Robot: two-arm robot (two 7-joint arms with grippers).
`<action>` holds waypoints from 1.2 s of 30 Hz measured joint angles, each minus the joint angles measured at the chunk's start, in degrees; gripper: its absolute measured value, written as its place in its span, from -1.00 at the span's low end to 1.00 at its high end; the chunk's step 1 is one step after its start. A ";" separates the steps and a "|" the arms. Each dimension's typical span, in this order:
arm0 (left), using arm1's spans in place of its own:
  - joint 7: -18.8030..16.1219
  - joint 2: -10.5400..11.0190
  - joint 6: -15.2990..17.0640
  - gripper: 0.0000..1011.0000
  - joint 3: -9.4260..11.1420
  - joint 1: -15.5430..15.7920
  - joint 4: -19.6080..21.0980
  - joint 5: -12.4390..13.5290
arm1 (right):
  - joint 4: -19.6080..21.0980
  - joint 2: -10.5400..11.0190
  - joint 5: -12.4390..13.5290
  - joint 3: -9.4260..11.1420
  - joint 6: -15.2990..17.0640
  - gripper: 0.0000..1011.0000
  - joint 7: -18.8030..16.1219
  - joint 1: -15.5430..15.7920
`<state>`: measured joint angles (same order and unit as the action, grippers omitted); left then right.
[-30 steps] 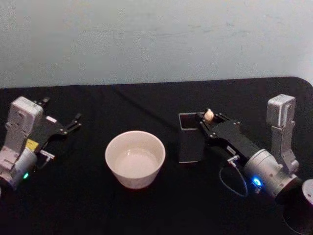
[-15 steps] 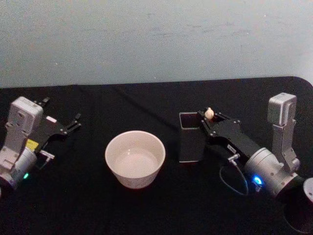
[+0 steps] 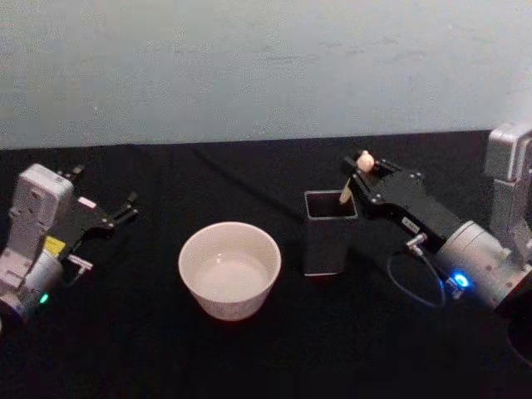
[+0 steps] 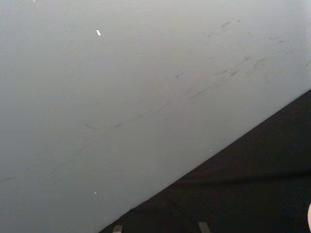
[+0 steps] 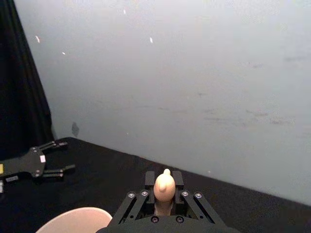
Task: Pick up the stirring spoon with one hand, stir inside the cup, then place it back in its original position.
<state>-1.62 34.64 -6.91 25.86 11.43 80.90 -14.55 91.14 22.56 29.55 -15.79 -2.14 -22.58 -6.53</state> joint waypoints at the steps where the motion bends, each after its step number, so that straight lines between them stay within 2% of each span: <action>1: 0.00 0.00 0.00 0.98 0.00 0.00 0.00 0.00 | 0.32 0.23 0.12 0.08 0.21 -0.60 -0.13 -0.07; 9: 0.00 0.00 0.00 0.98 0.00 0.00 0.00 0.00 | 2.45 2.24 1.77 0.87 1.22 -0.60 -1.87 -1.39; 19: 0.00 0.00 0.00 0.98 0.00 0.00 0.00 0.00 | 2.86 2.62 2.73 1.33 -1.46 -0.60 -3.12 -4.28; 27: 0.00 0.00 0.00 0.98 0.00 0.00 0.00 0.00 | 0.40 2.24 4.07 -2.10 -3.57 -0.60 -8.80 -7.72; 32: 0.00 0.00 0.00 0.98 0.00 0.00 0.00 0.00 | -2.08 1.70 4.84 -5.73 -5.08 -0.60 -13.48 -10.00; 34: 0.00 0.00 0.00 0.98 0.00 0.00 0.00 0.00 | -3.37 1.38 4.76 -7.44 -5.65 -0.60 -15.00 -11.02; 35: 0.00 0.00 0.00 0.98 0.00 0.00 0.00 0.00 | -3.37 1.38 4.76 -7.44 -5.65 -0.60 -15.00 -11.02; 36: 0.00 0.00 0.00 0.98 0.00 0.00 0.00 0.00 | -4.50 1.15 4.41 -8.59 -5.97 -0.60 -15.94 -11.69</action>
<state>-1.62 34.65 -6.91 25.86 11.43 80.90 -14.55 86.64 23.71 33.96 -24.38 -8.11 -38.51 -18.23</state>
